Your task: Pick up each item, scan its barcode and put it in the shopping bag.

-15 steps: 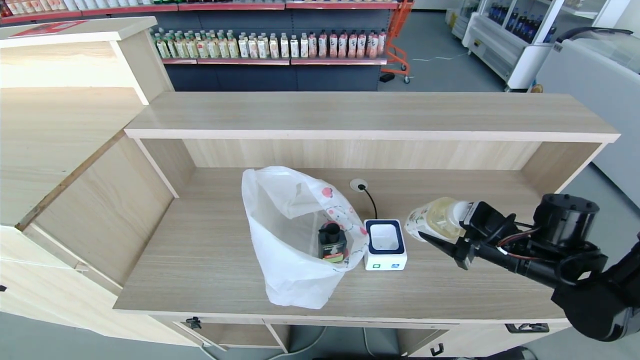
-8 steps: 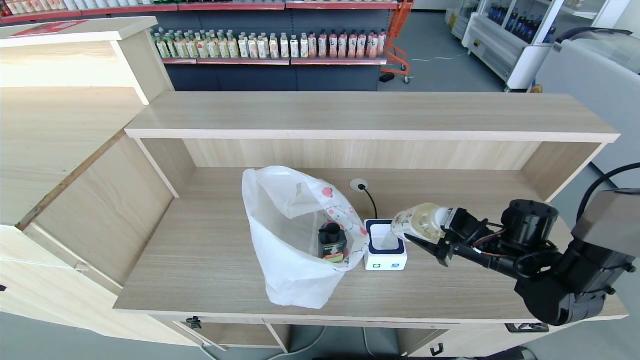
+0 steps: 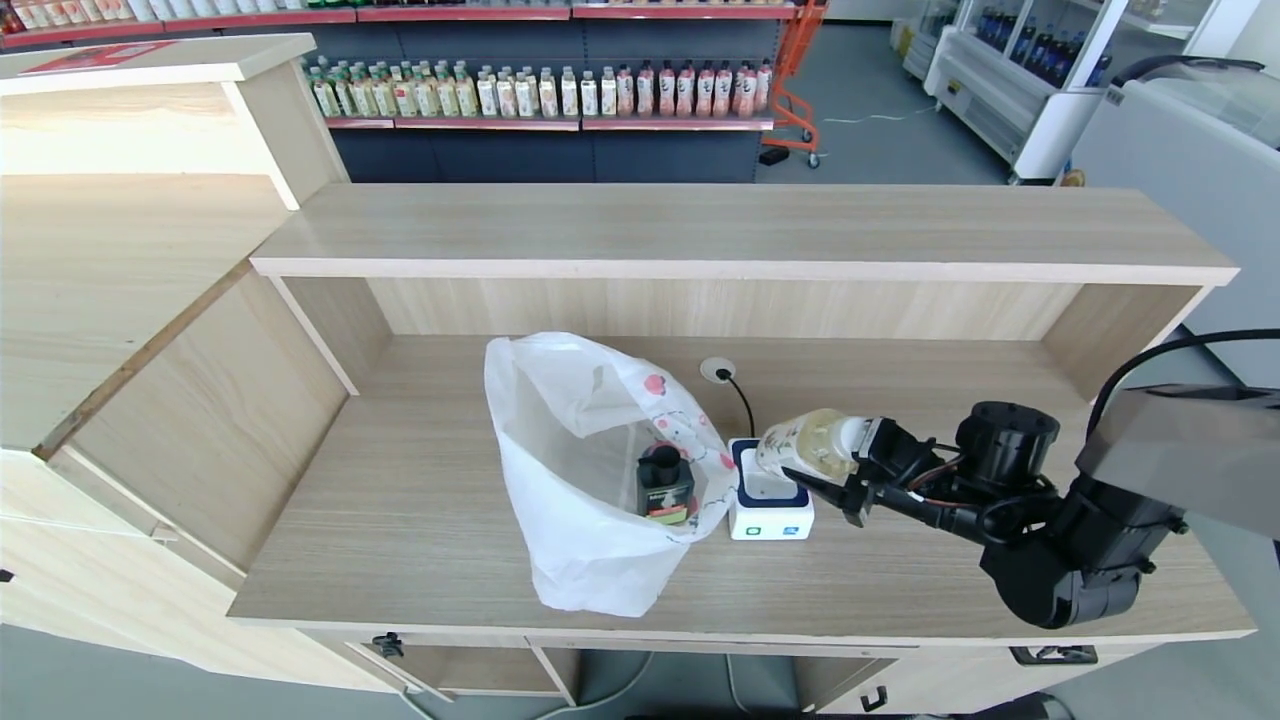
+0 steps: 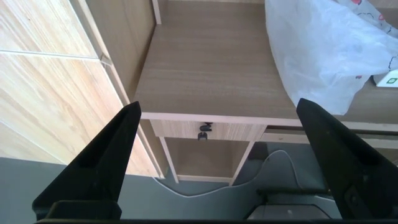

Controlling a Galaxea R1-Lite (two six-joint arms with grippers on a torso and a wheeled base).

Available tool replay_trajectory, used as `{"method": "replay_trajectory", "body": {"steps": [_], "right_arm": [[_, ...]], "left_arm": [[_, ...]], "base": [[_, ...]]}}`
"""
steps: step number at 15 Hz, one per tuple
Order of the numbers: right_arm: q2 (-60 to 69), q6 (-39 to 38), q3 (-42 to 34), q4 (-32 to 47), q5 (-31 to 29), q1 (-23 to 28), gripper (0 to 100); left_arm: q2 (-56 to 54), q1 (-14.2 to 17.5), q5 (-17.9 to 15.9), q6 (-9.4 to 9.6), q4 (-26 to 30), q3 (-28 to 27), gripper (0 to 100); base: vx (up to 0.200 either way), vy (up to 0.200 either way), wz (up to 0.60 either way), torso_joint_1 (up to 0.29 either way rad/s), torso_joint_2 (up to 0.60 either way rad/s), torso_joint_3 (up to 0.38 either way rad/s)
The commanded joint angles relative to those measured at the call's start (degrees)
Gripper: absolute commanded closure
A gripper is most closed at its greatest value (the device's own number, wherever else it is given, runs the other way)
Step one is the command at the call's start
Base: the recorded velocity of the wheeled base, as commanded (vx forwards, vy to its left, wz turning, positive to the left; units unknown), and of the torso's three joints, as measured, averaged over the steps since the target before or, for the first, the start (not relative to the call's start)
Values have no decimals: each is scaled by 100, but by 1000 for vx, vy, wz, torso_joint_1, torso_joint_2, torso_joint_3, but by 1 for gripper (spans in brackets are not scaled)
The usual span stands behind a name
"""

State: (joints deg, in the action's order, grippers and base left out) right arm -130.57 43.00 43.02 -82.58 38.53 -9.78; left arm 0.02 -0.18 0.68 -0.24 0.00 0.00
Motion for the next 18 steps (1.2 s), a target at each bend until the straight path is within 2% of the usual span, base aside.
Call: {"method": "replay_trajectory", "body": {"steps": [1, 13, 16, 18], "right_arm": [[-135, -11, 180, 23, 5, 2, 100], [85, -46, 216, 23, 49, 28, 100], [1227, -986, -285, 198, 23, 37, 100], [2212, -1909, -690, 664, -13, 72, 100]], "left_arm": [[-2, 1, 2, -2, 0, 0, 0], [-2, 1, 2, -2, 0, 0, 0], [-2, 1, 2, -2, 0, 0, 0], [-2, 1, 2, -2, 0, 0, 0]], "base": [[0, 0, 0, 0, 0, 0], [0, 0, 0, 0, 0, 0], [0, 0, 0, 0, 0, 0], [0, 0, 0, 0, 0, 0]]}}
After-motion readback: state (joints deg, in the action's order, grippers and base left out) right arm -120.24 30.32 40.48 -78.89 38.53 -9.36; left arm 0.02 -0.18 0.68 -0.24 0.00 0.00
